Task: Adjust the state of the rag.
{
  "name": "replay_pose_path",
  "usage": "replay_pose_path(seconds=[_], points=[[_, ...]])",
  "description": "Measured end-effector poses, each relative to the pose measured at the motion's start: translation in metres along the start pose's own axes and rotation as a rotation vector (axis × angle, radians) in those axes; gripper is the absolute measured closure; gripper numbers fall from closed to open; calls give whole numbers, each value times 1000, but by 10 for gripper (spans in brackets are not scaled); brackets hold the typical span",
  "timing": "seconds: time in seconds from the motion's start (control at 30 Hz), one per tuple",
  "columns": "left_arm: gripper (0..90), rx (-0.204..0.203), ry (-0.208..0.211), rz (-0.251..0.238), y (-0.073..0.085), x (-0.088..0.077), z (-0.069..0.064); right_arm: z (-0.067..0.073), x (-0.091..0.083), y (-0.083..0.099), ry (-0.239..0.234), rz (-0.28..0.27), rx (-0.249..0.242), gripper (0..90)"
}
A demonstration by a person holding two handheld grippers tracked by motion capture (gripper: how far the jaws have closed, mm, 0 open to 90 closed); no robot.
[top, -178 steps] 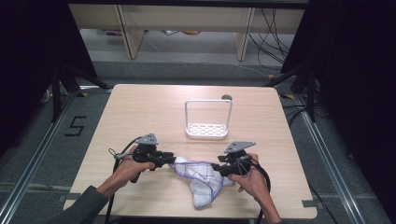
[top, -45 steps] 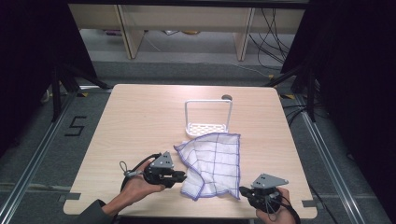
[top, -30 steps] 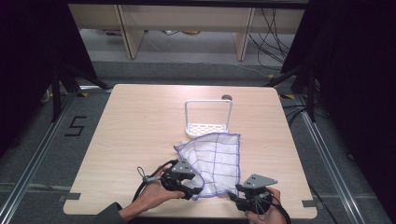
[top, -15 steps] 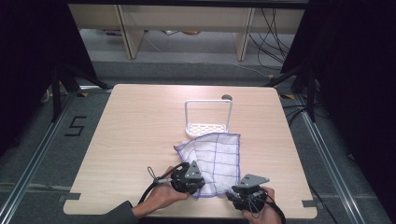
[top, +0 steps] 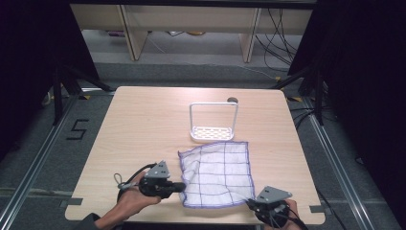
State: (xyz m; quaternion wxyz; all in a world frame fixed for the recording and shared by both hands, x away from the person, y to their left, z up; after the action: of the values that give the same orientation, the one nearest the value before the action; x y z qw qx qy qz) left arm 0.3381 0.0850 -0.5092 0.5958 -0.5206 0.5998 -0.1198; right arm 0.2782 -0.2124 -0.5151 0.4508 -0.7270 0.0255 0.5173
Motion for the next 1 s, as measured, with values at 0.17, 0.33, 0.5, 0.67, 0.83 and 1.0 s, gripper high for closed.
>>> replay_pose_path(seconds=[0.17, 0.33, 0.5, 0.67, 0.83, 1.0], points=[[880, -68, 87, 38, 31, -2, -13, 7, -8, 10, -10, 1, -24, 884], [861, -51, 58, 101, 49, 8, -11, 18, 4, 23, -42, 54, -17, 860], [787, -66, -12, 121, 54, -1, 10, 22, 8, 25, -73, 68, 48, 601], [594, -115, -51, 68, 50, -19, 21, 8, -5, 6, -54, -25, 70, 470], [488, -109, -135, -5, 19, -23, 45, -28, -3, -22, 25, -89, 70, 467], [442, -131, -201, -32, -6, -12, 81, -68, 15, -48, 69, -129, 94, 482]])
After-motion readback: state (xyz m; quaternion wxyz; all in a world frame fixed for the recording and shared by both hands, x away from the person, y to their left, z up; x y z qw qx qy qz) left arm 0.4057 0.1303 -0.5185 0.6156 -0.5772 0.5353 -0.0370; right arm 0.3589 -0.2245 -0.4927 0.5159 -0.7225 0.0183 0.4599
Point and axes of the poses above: each handheld gripper's, and its own axes: x roughly forward along the jaws, y roughly out of its underside, z roughly to its left, the point moved 6 cm from there along x, roughly forward along the jaws, and after that the axes turned 4 degrees about -x, right-handed, at the moved point
